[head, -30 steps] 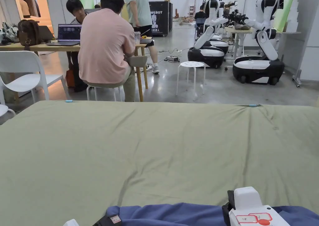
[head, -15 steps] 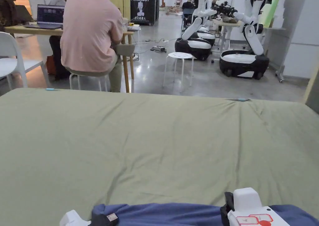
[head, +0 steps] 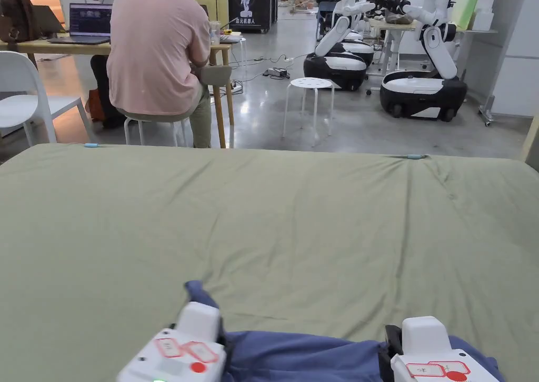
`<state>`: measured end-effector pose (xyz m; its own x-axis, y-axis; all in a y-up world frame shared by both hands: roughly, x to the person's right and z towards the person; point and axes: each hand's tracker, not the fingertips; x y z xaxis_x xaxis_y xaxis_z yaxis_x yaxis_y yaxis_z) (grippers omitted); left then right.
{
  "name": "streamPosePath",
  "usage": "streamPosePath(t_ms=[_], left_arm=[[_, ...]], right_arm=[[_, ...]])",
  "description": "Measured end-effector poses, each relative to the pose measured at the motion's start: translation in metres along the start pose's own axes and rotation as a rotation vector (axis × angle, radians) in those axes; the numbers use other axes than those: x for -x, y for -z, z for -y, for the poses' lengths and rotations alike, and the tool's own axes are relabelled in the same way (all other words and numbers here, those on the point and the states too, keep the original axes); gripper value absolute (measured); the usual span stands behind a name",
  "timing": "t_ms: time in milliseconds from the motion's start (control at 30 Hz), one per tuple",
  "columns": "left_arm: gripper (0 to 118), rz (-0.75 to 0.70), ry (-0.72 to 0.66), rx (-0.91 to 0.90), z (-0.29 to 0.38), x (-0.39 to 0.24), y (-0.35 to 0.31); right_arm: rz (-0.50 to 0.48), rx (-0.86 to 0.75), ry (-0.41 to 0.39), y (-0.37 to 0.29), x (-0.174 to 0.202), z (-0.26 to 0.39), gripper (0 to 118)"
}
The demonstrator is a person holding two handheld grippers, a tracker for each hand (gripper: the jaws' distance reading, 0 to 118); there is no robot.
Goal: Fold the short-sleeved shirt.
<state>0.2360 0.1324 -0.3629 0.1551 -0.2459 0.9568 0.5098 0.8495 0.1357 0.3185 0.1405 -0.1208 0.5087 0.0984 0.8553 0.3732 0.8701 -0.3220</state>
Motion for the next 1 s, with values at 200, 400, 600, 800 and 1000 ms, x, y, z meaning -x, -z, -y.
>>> streamPosePath(t_ms=[200, 400, 600, 800, 1000], left_arm=[[11, -0.055, 0.424, 0.113, 0.011, -0.127, 0.046], [66, -0.089, 0.491, 0.145, 0.028, -0.143, 0.058], [81, 0.174, -0.215, 0.018, -0.029, -0.068, -0.004], [70, 0.183, -0.595, 0.041, -0.011, -0.011, -0.007], [0, 0.175, -0.726, 0.108, 0.012, -0.008, 0.031]], right_arm=[[-0.027, 0.015, -0.036, -0.021, -0.022, 0.002, 0], [-0.027, -0.015, -0.048, -0.033, -0.047, 0.011, 0], [-0.056, -0.043, -0.017, -0.035, -0.060, 0.014, 0], [-0.099, -0.017, 0.017, -0.027, -0.062, 0.020, 0], [-0.111, -0.015, 0.025, -0.027, -0.062, 0.022, 0]])
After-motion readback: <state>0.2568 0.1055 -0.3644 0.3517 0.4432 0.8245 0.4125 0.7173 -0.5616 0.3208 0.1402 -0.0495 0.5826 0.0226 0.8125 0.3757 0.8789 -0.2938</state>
